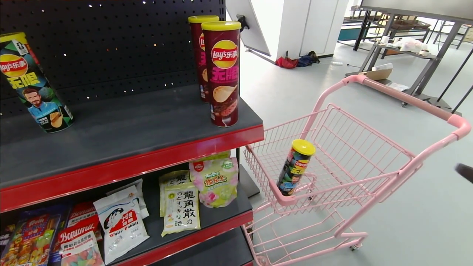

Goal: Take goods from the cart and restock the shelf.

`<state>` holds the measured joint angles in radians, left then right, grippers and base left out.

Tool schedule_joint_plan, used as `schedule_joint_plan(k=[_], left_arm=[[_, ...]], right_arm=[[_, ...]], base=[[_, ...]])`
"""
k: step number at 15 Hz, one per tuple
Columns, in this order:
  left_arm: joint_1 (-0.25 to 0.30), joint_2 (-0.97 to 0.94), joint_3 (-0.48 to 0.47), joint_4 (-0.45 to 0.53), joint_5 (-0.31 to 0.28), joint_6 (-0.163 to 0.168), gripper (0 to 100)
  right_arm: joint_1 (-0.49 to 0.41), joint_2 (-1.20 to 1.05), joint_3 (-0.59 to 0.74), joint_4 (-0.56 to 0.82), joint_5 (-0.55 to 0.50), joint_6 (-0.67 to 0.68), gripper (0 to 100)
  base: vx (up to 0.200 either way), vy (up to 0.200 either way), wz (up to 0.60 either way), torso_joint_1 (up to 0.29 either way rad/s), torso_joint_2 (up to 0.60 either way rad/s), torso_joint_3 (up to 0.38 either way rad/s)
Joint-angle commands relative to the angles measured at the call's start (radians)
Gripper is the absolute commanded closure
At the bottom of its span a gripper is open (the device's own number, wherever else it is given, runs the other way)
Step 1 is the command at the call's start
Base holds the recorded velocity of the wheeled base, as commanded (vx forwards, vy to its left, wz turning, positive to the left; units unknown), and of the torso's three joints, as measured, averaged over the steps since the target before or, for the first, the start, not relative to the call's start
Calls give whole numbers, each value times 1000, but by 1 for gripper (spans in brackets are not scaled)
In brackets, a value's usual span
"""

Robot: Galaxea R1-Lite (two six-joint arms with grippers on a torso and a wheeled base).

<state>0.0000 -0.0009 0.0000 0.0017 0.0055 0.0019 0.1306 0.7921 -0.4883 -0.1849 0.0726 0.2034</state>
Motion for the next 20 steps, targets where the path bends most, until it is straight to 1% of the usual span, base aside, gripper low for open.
schedule_joint_plan(k=[1,2,3,4,5,6,9,13,16,20], left_arm=[[0,1,0,0,1,0,0],[0,1,0,0,1,0,0],[0,1,0,0,1,0,0],[0,1,0,0,1,0,0],[0,1,0,0,1,0,0],[0,1,0,0,1,0,0],[0,1,0,0,1,0,0],[0,1,0,0,1,1,0],[0,1,0,0,1,3,0],[0,1,0,0,1,3,0]], right_arm=[[135,538,22,-249,30,44,0],[138,634,50,-349,30,44,0],[147,794,73,-528,30,39,0],[155,888,79,-630,27,33,0],[162,941,79,-680,26,31,0],[185,983,70,-702,24,31,0],[219,1061,28,-705,12,31,0],[221,1133,-50,-705,4,31,0],[218,1168,-84,-714,0,31,0],[207,1286,-162,-815,-43,30,0]], base=[[0,0,0,0,0,0],[0,0,0,0,0,0],[0,0,0,0,0,0],[0,0,0,0,0,0],[0,0,0,0,0,0],[0,0,0,0,0,0],[0,0,0,0,0,0],[0,0,0,0,0,0],[0,0,0,0,0,0],[0,0,0,0,0,0]])
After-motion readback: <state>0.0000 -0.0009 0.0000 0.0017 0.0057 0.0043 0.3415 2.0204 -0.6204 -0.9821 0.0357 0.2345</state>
